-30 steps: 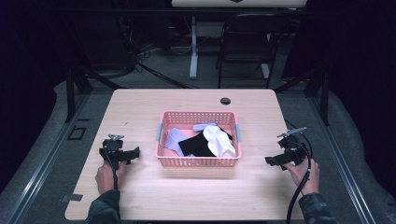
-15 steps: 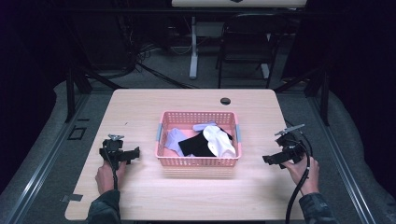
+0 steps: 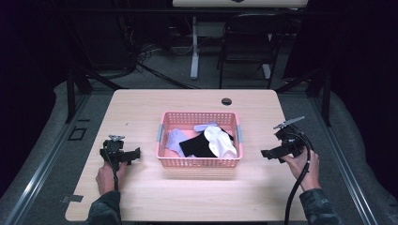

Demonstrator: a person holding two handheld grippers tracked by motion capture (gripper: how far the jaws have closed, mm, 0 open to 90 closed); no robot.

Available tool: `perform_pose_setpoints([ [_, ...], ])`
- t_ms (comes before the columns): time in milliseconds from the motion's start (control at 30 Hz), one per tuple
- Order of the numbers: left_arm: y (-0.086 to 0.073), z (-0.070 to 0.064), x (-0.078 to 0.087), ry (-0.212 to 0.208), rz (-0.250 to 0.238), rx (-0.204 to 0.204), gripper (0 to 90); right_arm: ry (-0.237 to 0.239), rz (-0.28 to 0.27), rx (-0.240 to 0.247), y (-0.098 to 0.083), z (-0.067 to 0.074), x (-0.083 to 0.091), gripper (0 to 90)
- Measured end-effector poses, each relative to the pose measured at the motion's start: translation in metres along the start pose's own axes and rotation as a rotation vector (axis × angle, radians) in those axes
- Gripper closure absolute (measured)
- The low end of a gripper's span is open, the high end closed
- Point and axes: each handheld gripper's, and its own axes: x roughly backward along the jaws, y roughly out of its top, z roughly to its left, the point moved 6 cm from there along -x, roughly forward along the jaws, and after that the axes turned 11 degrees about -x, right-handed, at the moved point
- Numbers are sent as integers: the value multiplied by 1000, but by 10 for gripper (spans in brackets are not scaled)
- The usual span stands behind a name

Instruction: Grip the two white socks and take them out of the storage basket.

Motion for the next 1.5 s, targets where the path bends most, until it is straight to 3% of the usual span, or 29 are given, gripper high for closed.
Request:
perform_pose_setpoints([
  [300,0,0,0,0,-1,-1,8,26,-23,39,24,19,10,0],
  [733,0,0,0,0,0,0,8,51,10,114,58,55,13,0],
  [1000,0,0,0,-1,0,-1,8,65,80,171,77,82,-3,0],
  [1233,0,0,0,-1,0,-1,8,85,105,180,92,99,-19,33],
  [1333,0,0,0,-1,0,-1,8,86,116,186,97,107,-28,144],
  [1400,0,0,0,-1,0,-1,8,104,123,183,99,115,-34,187],
  [1500,0,0,0,0,-1,-1,8,93,153,195,100,121,-46,244],
])
